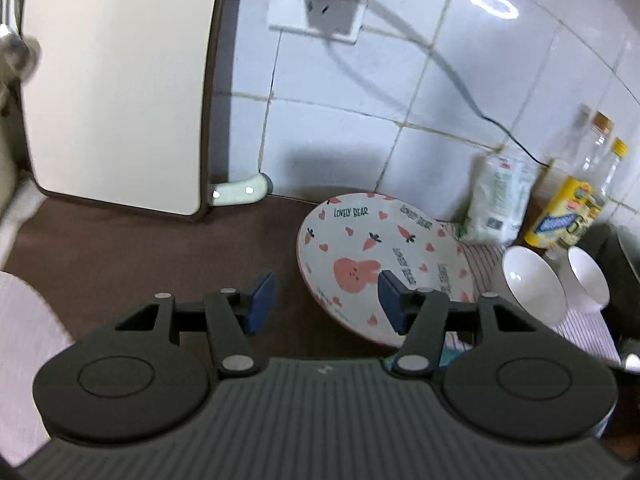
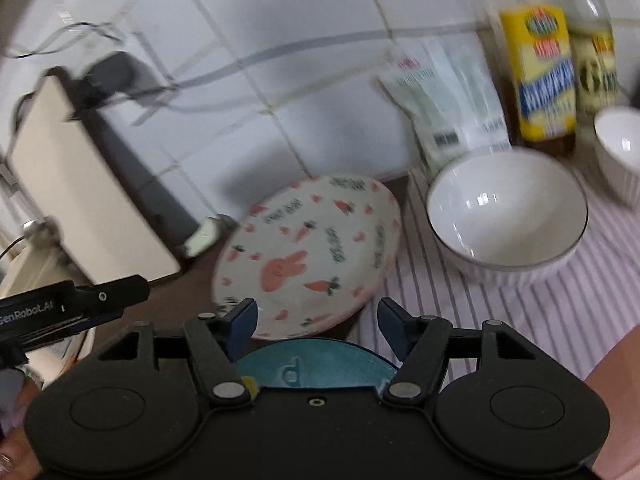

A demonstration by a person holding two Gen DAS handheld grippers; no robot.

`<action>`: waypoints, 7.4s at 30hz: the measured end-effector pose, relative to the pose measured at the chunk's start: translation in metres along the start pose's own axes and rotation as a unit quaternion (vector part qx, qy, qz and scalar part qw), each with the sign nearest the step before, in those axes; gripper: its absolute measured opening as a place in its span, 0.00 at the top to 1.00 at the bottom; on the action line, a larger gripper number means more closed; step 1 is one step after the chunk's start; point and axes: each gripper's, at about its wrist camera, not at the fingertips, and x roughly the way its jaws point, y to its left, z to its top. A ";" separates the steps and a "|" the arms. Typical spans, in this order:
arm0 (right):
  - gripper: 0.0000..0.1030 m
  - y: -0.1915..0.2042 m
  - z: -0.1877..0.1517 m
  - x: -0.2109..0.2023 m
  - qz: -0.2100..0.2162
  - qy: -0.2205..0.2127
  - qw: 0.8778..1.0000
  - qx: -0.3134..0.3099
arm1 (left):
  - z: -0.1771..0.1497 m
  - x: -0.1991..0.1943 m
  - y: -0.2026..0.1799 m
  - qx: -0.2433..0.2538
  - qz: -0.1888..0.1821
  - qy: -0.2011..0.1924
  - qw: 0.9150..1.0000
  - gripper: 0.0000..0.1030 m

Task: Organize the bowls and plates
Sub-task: 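Open both grippers and grasp the pink bunny plate rim with both, then carry the bunny plate with both grippers onto the blue plate and release, then move both grippers toward the white bowl beside the stack, then close both grippers on the rim of the white ribbed bowl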

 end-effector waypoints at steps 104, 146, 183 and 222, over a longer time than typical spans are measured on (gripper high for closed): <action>0.74 -0.012 -0.081 -0.112 -0.043 0.098 0.994 -0.031 | -0.098 -0.071 -0.019 -0.055 -0.004 0.209 0.976 0.85; 0.66 -0.005 -0.083 -0.123 -0.064 0.038 0.972 -0.222 | -0.118 -0.080 -0.054 -0.017 0.106 0.214 0.971 0.69; 0.10 -0.156 -0.090 -0.276 -0.128 -0.143 0.961 -0.201 | -0.119 -0.117 -0.296 0.120 -0.132 0.091 0.980 0.38; 0.00 -0.235 -0.090 -0.164 -0.162 -0.135 0.964 -0.160 | -0.160 0.032 -0.355 0.111 -0.155 0.181 0.965 0.83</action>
